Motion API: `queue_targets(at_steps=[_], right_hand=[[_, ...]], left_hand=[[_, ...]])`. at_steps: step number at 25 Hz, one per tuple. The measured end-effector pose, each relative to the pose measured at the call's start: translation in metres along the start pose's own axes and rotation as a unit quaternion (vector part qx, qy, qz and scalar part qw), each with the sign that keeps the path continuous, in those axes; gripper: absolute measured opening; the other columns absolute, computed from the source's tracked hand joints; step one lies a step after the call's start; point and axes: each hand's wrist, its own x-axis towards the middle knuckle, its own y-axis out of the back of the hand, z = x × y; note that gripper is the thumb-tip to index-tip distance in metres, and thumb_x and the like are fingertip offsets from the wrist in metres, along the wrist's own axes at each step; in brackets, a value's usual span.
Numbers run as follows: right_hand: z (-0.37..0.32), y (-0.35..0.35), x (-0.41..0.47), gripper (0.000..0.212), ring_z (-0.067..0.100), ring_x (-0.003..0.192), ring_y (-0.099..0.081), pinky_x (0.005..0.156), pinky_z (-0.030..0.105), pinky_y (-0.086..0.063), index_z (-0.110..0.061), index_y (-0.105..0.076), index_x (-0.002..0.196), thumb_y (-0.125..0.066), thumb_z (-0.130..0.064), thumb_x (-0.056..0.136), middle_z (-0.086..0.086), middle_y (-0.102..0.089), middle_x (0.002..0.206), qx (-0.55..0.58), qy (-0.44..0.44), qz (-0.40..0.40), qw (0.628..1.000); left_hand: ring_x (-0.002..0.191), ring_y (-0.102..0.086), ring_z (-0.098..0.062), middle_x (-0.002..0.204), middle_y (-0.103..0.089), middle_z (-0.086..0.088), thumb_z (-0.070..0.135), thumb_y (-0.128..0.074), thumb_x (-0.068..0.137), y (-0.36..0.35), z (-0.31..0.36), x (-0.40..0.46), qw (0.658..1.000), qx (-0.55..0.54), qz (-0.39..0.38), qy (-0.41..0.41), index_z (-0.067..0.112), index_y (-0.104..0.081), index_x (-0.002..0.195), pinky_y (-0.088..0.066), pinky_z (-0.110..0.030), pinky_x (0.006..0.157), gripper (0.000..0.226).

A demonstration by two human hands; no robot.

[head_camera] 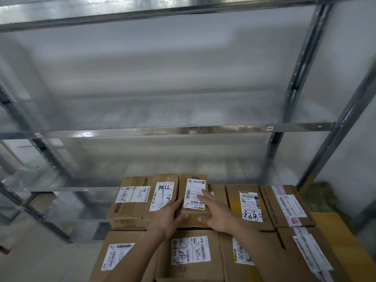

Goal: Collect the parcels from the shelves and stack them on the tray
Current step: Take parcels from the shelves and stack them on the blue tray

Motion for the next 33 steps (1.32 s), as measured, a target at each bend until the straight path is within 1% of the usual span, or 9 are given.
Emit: queue_targets(at_steps=[4,7,12,16,19,22,25,31,33], right_hand=[[-0.008,0.019,-0.039,0.082,0.013,0.152,-0.013,0.123,0.041,-0.018,-0.038,-0.02,0.157,-0.069,-0.03,0.092,-0.022,-0.003,0.163,0.004,0.0,0.029,1.0],[-0.019,0.033,-0.082,0.08,0.017,0.152,-0.013,0.122,0.045,-0.019,-0.042,-0.018,0.156,-0.067,-0.036,0.093,-0.018,0.001,0.165,-0.02,-0.04,0.061,0.997],[-0.034,0.044,-0.176,0.078,0.014,0.152,-0.014,0.122,0.041,-0.023,-0.037,-0.019,0.158,-0.064,-0.041,0.094,-0.02,0.0,0.164,-0.067,-0.099,0.111,0.987],[-0.045,0.066,-0.256,0.08,0.016,0.152,-0.017,0.122,0.04,-0.023,-0.039,-0.017,0.157,-0.064,-0.044,0.093,-0.019,-0.003,0.165,-0.112,-0.133,0.147,0.974],[-0.043,0.089,-0.32,0.078,0.017,0.15,-0.022,0.121,0.037,-0.023,-0.04,-0.016,0.157,-0.061,-0.046,0.094,-0.017,-0.005,0.164,-0.123,-0.172,0.182,0.96],[-0.025,0.108,-0.381,0.079,0.015,0.152,-0.018,0.122,0.039,-0.023,-0.04,-0.015,0.157,-0.059,-0.053,0.093,-0.015,-0.006,0.165,-0.141,-0.219,0.213,0.942],[-0.003,0.123,-0.454,0.079,0.013,0.152,-0.013,0.122,0.038,-0.022,-0.036,-0.011,0.159,-0.056,-0.053,0.096,-0.013,-0.003,0.166,-0.15,-0.269,0.228,0.924],[0.063,0.134,-0.601,0.081,0.017,0.153,-0.012,0.124,0.038,-0.016,-0.034,-0.013,0.159,-0.058,-0.054,0.094,-0.006,-0.003,0.167,-0.11,-0.365,0.277,0.882],[0.085,0.13,-0.652,0.081,0.016,0.153,-0.009,0.123,0.033,-0.012,-0.03,-0.012,0.16,-0.057,-0.052,0.096,-0.004,-0.003,0.167,-0.102,-0.388,0.279,0.872]], left_hand=[[0.143,-0.033,-0.017,0.16,-0.026,0.005,0.056,-0.047,0.096,0.018,0.011,-0.02,1.0,0.001,0.013,-0.02,0.031,-0.026,0.153,-0.032,-0.036,0.114,0.066],[0.14,-0.038,-0.018,0.159,-0.029,0.005,0.057,-0.046,0.096,0.031,0.029,-0.04,0.998,0.008,0.027,-0.054,0.036,-0.03,0.15,-0.036,-0.039,0.112,0.061],[0.139,-0.04,-0.015,0.162,-0.018,0.01,0.059,-0.046,0.095,0.035,0.062,-0.082,0.993,0.014,0.029,-0.113,0.036,-0.025,0.153,-0.04,-0.045,0.11,0.066],[0.134,-0.046,-0.014,0.163,-0.011,0.014,0.062,-0.044,0.094,0.034,0.106,-0.111,0.984,0.018,0.028,-0.174,0.04,-0.021,0.153,-0.045,-0.043,0.105,0.067],[0.143,-0.034,-0.019,0.163,-0.015,0.011,0.064,-0.044,0.093,0.031,0.159,-0.129,0.973,0.018,0.025,-0.231,0.04,-0.022,0.153,-0.041,-0.044,0.109,0.068],[0.142,-0.035,-0.019,0.162,-0.014,0.012,0.065,-0.045,0.093,0.022,0.218,-0.149,0.956,0.013,0.014,-0.293,0.04,-0.025,0.152,-0.04,-0.042,0.108,0.068],[0.143,-0.034,-0.019,0.162,-0.014,0.011,0.065,-0.045,0.093,0.001,0.283,-0.172,0.938,0.007,-0.013,-0.346,0.036,-0.024,0.153,-0.038,-0.041,0.109,0.07],[0.146,-0.027,-0.017,0.162,-0.015,0.01,0.063,-0.046,0.093,-0.069,0.417,-0.219,0.89,0.0,-0.089,-0.448,0.034,-0.021,0.155,-0.032,-0.038,0.115,0.072],[0.148,-0.023,-0.015,0.162,-0.015,0.012,0.063,-0.048,0.092,-0.102,0.461,-0.24,0.874,-0.007,-0.123,-0.47,0.034,-0.023,0.154,-0.029,-0.036,0.117,0.073]])
